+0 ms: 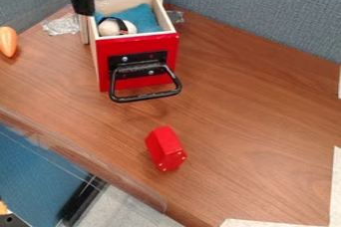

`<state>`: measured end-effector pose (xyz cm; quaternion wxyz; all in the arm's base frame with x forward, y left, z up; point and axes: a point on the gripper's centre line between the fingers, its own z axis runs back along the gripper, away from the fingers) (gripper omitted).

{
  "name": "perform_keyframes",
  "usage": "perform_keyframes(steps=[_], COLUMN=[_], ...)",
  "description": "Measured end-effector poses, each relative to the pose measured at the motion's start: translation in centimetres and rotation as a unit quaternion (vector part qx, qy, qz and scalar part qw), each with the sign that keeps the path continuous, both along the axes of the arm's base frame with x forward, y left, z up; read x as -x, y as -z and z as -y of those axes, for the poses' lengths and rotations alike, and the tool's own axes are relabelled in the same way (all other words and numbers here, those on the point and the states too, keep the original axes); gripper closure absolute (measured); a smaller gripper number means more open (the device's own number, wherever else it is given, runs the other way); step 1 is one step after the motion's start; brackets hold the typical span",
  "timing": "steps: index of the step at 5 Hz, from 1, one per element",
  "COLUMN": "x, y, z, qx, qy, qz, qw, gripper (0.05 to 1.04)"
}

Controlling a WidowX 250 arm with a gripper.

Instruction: Take the white thing out of the drawer and put it on the center of the table near the drawer

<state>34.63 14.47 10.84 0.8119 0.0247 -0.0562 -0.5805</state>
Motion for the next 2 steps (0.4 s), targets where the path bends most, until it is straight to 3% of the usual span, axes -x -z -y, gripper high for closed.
perform_keyframes(steps=[2], x=[-0.63], y=[0.03], z=[2.52], qx=[0.011], qy=[0.008], qz=[-0.007], qw=[0.9999], gripper=[0.083])
